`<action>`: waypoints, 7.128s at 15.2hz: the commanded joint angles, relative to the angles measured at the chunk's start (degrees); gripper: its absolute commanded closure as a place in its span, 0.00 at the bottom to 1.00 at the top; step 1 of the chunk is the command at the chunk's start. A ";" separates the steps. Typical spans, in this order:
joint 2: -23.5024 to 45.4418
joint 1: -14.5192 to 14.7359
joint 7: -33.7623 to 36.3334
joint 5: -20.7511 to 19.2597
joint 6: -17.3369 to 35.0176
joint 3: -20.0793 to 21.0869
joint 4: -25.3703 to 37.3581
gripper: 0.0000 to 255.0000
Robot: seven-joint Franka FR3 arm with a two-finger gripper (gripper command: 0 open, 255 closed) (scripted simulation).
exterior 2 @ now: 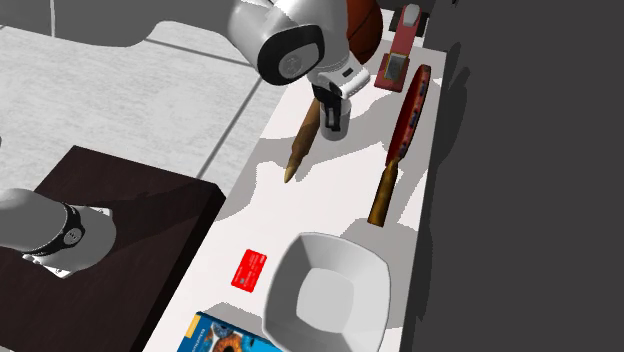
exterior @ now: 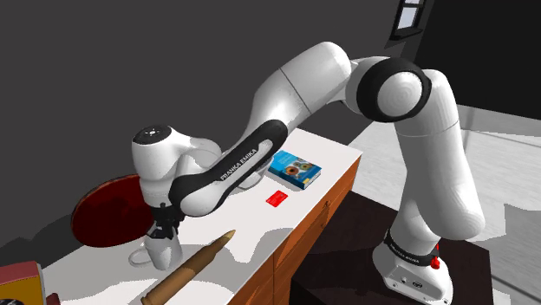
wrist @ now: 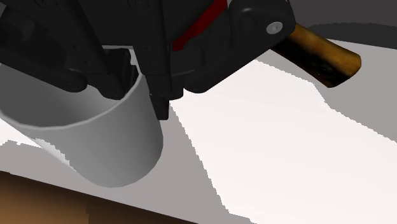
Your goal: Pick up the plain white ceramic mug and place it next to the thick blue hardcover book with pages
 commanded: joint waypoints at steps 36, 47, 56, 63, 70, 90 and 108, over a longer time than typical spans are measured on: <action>-29.98 -9.15 -15.58 15.78 -8.80 1.07 -18.15 1.00; -51.53 -11.11 -30.76 23.60 -8.18 -7.39 -39.81 1.00; -67.50 -13.74 -41.78 22.39 -12.33 -16.68 -52.24 1.00; -70.14 -15.02 -44.87 21.31 -9.53 -19.23 -57.84 1.00; -67.58 -14.85 -45.18 21.62 -2.92 -19.17 -61.89 1.00; -53.58 -13.77 -46.60 23.18 18.67 -19.45 -69.48 1.00; -63.68 -14.65 -46.02 22.14 6.92 -19.37 -67.85 0.00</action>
